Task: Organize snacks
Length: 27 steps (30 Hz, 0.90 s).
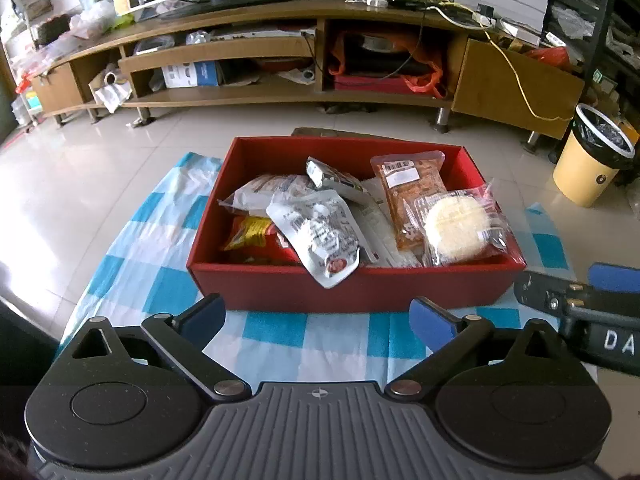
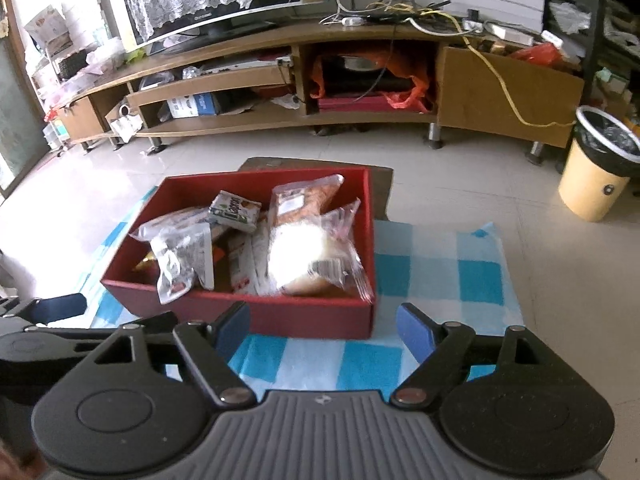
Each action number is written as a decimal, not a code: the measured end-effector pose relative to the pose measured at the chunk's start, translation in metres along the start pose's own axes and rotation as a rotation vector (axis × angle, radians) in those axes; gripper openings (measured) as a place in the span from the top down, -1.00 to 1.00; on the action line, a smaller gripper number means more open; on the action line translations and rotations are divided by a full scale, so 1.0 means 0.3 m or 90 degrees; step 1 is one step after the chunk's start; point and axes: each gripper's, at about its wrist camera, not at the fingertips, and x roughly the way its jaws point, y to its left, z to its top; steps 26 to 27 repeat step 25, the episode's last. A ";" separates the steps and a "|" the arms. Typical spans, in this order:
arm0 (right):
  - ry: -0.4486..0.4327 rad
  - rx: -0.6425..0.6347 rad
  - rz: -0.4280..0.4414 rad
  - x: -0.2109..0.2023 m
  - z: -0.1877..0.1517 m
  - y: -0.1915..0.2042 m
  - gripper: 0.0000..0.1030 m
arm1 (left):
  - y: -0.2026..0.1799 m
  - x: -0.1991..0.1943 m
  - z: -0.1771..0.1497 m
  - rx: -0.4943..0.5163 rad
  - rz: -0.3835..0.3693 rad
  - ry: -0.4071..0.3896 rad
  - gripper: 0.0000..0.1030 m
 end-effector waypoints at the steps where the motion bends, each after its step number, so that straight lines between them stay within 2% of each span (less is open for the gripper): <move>1: 0.001 0.002 0.002 -0.009 -0.011 -0.001 -0.52 | 0.000 -0.008 -0.004 -0.001 -0.002 -0.002 -0.97; 11: 0.006 0.019 0.008 -0.063 -0.090 -0.012 -0.52 | -0.018 -0.075 -0.052 0.019 0.008 -0.015 -0.97; 16: -0.003 0.023 0.023 -0.086 -0.102 -0.013 -0.52 | -0.006 -0.094 -0.058 0.012 -0.007 -0.018 -0.97; 27: -0.010 0.024 0.036 -0.102 -0.104 -0.016 -0.52 | -0.008 -0.117 -0.066 0.023 -0.005 -0.049 -0.97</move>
